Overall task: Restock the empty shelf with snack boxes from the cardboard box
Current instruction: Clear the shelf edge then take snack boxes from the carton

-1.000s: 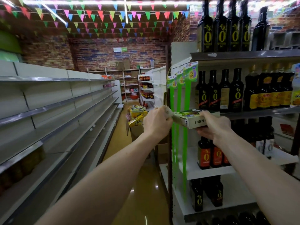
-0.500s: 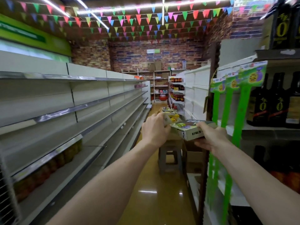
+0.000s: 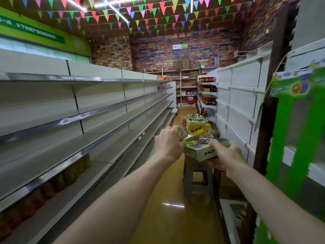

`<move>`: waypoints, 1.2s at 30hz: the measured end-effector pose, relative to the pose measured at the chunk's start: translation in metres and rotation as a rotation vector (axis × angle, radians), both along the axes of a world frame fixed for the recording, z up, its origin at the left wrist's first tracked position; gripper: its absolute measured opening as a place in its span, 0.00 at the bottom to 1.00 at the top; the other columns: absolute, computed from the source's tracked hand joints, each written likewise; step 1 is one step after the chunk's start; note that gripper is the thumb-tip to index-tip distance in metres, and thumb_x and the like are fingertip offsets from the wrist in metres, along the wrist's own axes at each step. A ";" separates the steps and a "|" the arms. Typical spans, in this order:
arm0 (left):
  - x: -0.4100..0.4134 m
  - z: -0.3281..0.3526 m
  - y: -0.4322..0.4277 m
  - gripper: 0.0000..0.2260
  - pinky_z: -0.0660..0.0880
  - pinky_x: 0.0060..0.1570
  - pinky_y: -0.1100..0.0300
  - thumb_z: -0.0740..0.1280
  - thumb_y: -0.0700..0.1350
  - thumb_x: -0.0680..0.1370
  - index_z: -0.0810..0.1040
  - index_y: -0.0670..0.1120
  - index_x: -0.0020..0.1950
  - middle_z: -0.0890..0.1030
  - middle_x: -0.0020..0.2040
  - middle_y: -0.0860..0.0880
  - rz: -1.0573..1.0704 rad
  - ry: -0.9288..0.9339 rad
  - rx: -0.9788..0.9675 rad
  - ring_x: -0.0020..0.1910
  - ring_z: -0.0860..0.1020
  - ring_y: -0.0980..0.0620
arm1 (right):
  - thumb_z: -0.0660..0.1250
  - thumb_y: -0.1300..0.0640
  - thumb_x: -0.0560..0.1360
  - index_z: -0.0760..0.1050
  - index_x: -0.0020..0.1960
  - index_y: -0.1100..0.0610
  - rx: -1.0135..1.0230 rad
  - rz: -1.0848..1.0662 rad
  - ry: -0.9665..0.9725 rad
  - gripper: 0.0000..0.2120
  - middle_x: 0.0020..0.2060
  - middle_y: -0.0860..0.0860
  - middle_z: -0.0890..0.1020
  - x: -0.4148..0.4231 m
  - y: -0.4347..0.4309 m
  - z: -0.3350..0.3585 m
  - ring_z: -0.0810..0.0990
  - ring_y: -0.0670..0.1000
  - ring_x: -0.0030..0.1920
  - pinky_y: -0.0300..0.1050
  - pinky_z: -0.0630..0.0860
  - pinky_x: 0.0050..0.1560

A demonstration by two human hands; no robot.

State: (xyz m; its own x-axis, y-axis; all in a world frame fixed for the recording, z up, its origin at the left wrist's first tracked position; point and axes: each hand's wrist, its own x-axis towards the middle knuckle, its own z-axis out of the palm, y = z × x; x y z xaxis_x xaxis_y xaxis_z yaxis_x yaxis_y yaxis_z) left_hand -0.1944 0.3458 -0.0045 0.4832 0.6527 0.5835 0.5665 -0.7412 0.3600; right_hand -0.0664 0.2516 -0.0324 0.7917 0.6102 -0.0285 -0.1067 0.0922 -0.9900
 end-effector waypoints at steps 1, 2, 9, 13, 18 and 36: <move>0.012 -0.002 0.011 0.12 0.73 0.52 0.51 0.66 0.46 0.77 0.76 0.46 0.59 0.78 0.51 0.47 -0.001 0.009 -0.006 0.51 0.75 0.47 | 0.71 0.55 0.74 0.67 0.60 0.58 0.000 0.004 0.005 0.19 0.46 0.57 0.81 0.011 0.012 -0.003 0.83 0.57 0.47 0.45 0.79 0.31; 0.023 -0.004 0.023 0.11 0.73 0.52 0.51 0.66 0.46 0.77 0.76 0.47 0.58 0.78 0.51 0.48 -0.003 0.020 -0.014 0.51 0.75 0.47 | 0.71 0.55 0.74 0.66 0.60 0.57 -0.003 0.004 0.014 0.19 0.46 0.57 0.81 0.022 0.023 -0.007 0.82 0.57 0.47 0.46 0.80 0.33; 0.096 -0.031 0.107 0.13 0.74 0.50 0.52 0.67 0.47 0.77 0.76 0.47 0.60 0.77 0.51 0.48 -0.053 0.050 -0.091 0.49 0.75 0.49 | 0.72 0.55 0.74 0.68 0.62 0.59 -0.062 -0.011 0.058 0.21 0.48 0.59 0.81 0.096 0.102 -0.040 0.83 0.57 0.46 0.47 0.79 0.32; 0.136 -0.046 0.165 0.13 0.75 0.48 0.56 0.68 0.47 0.76 0.76 0.47 0.60 0.77 0.50 0.49 -0.098 0.062 -0.114 0.47 0.75 0.50 | 0.71 0.55 0.74 0.68 0.64 0.60 -0.110 -0.030 0.079 0.22 0.47 0.60 0.82 0.137 0.153 -0.059 0.83 0.58 0.47 0.50 0.82 0.36; 0.188 -0.047 0.252 0.11 0.70 0.43 0.59 0.68 0.49 0.76 0.76 0.48 0.58 0.75 0.48 0.52 -0.180 0.086 -0.097 0.45 0.73 0.53 | 0.71 0.55 0.74 0.69 0.61 0.60 -0.101 -0.085 0.093 0.19 0.46 0.59 0.82 0.183 0.232 -0.061 0.83 0.58 0.45 0.50 0.82 0.36; 0.381 -0.070 0.516 0.21 0.65 0.61 0.52 0.66 0.50 0.78 0.70 0.50 0.70 0.75 0.64 0.49 -0.288 0.163 -0.008 0.62 0.70 0.49 | 0.70 0.56 0.75 0.67 0.55 0.57 -0.073 -0.234 0.069 0.15 0.45 0.58 0.81 0.359 0.477 -0.063 0.82 0.56 0.43 0.46 0.80 0.32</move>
